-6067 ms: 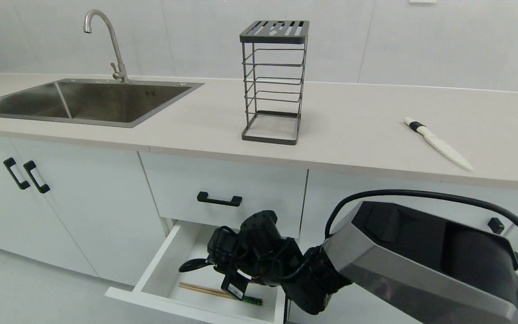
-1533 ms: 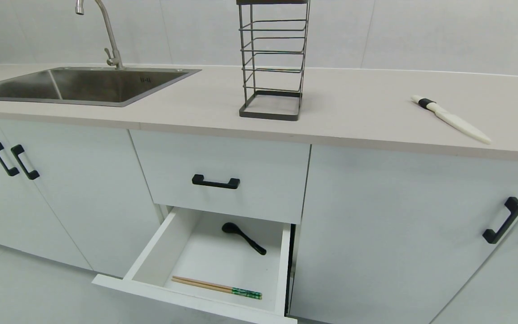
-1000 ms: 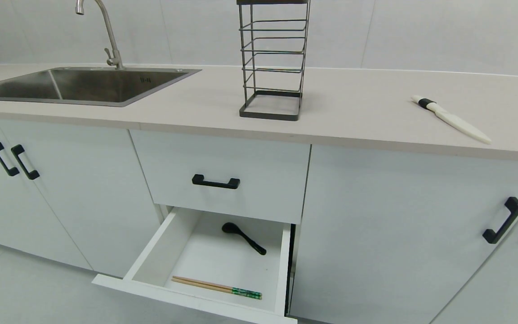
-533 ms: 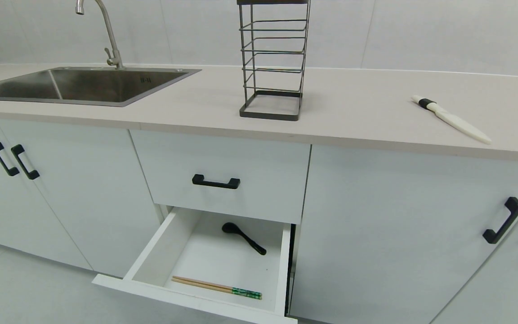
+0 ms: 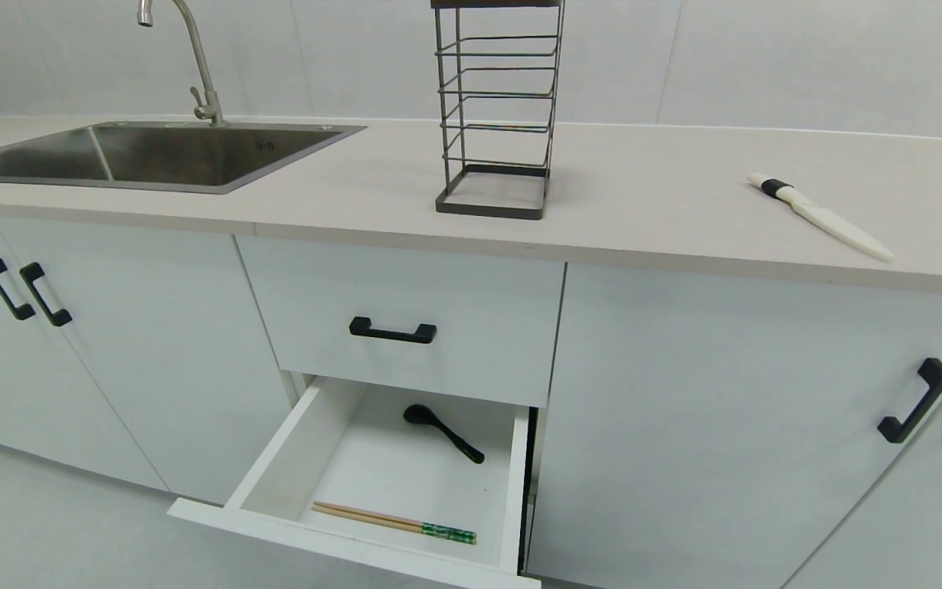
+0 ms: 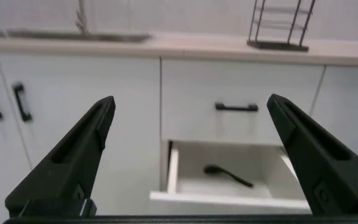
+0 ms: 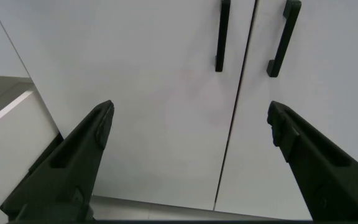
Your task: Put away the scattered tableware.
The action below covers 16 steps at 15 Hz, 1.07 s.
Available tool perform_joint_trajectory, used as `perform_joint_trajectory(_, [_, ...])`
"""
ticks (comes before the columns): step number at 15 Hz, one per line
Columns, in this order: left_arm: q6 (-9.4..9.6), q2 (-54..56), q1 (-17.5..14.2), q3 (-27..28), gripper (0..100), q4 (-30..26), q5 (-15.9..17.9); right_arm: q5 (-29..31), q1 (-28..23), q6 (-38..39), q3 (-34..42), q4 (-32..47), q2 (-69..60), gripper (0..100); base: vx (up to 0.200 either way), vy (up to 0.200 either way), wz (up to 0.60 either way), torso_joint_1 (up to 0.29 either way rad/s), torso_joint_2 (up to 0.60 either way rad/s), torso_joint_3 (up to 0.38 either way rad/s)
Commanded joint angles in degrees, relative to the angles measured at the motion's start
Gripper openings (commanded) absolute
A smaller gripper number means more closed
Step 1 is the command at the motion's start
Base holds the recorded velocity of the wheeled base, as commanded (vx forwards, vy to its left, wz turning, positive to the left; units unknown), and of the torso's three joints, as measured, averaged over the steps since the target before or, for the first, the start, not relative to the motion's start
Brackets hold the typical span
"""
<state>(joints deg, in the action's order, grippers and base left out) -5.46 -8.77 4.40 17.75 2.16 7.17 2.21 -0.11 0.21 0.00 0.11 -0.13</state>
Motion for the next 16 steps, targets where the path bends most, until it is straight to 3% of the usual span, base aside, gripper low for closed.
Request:
perform_joint_trajectory(1, [-0.34,-12.1,4.9,0.2,100,-2.8,0.5,0.0,0.0,0.1,0.0,0.1,0.1,100,0.000,0.000,0.00,0.000,0.00,0.000])
perform_joint_trajectory(6, [0.45,-30.3,11.9,-3.0,100,-3.4,2.7,0.0,0.0,0.3,0.0,0.2,0.1,100,0.000,0.000,0.00,0.000,0.00,0.000])
perform_joint_trajectory(7, [1.42,-34.0,14.2,-3.8,100,-3.3,2.7,0.0,0.0,0.3,0.0,0.2,0.1,100,0.000,0.000,0.00,0.000,0.00,0.000])
perform_joint_trajectory(9, [5.29,-39.4,16.6,-5.7,100,-3.2,2.8,0.0,0.0,0.3,0.0,0.2,0.1,100,0.000,0.000,0.00,0.000,0.00,0.000])
perform_joint_trajectory(11, [8.45,-44.0,16.5,-6.5,100,-2.9,2.8,0.0,0.0,0.3,0.0,0.2,0.1,100,0.000,0.000,0.00,0.000,0.00,0.000])
perform_joint_trajectory(16, [7.92,-51.4,16.3,-7.1,100,-2.8,3.8,0.0,0.0,0.3,0.0,0.2,0.1,100,0.000,0.000,0.00,0.000,0.00,0.000])
